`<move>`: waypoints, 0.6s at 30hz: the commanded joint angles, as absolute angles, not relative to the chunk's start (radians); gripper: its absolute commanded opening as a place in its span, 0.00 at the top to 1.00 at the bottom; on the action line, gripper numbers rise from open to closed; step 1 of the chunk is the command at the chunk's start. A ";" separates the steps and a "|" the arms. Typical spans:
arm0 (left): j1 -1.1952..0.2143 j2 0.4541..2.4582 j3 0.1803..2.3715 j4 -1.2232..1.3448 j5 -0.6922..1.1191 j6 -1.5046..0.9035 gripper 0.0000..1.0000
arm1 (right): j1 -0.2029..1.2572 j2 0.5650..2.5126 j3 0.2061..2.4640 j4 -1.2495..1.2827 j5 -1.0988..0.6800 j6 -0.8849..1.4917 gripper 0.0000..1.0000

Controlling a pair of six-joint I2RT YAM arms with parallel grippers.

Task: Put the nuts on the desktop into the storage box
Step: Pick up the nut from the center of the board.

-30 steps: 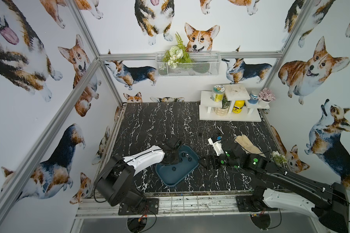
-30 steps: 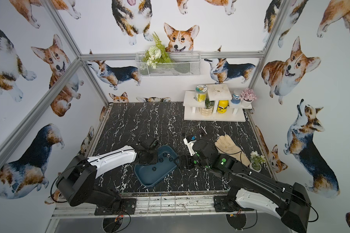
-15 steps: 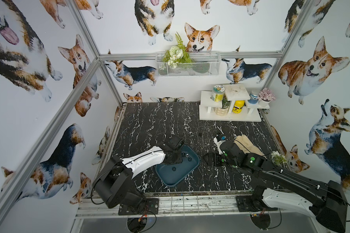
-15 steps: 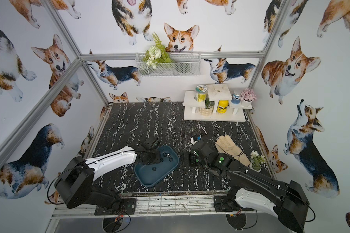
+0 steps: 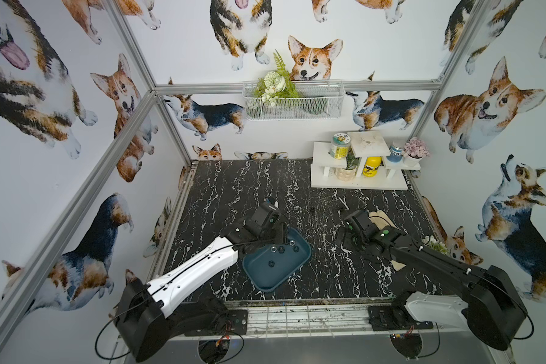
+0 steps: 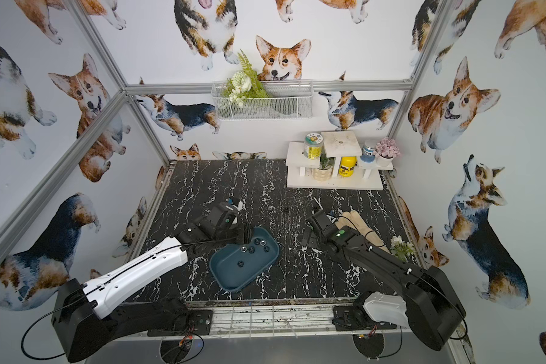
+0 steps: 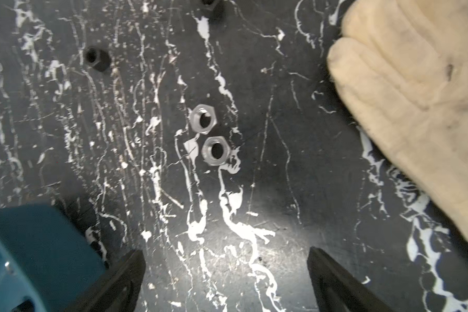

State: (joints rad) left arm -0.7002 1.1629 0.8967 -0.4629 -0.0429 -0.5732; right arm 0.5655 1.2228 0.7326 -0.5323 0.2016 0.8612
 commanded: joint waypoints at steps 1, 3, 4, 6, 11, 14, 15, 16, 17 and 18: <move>-0.700 1.111 0.849 -0.292 0.004 -0.481 0.15 | 0.539 1.270 0.770 -0.518 0.226 0.846 0.05; -0.698 1.088 0.831 -0.239 0.010 -0.479 0.07 | 0.513 1.308 0.802 -0.499 0.232 0.830 0.10; -0.700 1.078 0.823 -0.214 0.016 -0.474 0.01 | 0.498 1.327 0.817 -0.478 0.233 0.816 0.13; -0.699 1.060 0.803 -0.162 0.035 -0.464 0.00 | 0.469 1.361 0.830 -0.406 0.227 0.773 0.22; -0.699 1.049 0.832 -0.159 0.059 -0.423 0.00 | 0.385 1.476 0.881 -0.267 0.202 0.697 0.32; -0.699 1.047 0.844 -0.182 0.048 -0.398 0.00 | 0.368 1.558 0.938 -0.239 0.221 0.651 0.32; -0.698 1.044 0.847 -0.191 0.044 -0.397 0.00 | 0.362 1.587 0.962 -0.242 0.224 0.639 0.34; -0.698 1.039 0.848 -0.198 0.043 -0.400 0.00 | 0.361 1.611 0.986 -0.249 0.232 0.627 0.35; -0.699 1.034 0.845 -0.200 0.044 -0.408 0.00 | 0.361 1.638 1.011 -0.252 0.234 0.608 0.35; -0.698 1.025 0.834 -0.190 0.048 -0.416 0.00 | 0.362 1.664 1.030 -0.249 0.233 0.588 0.35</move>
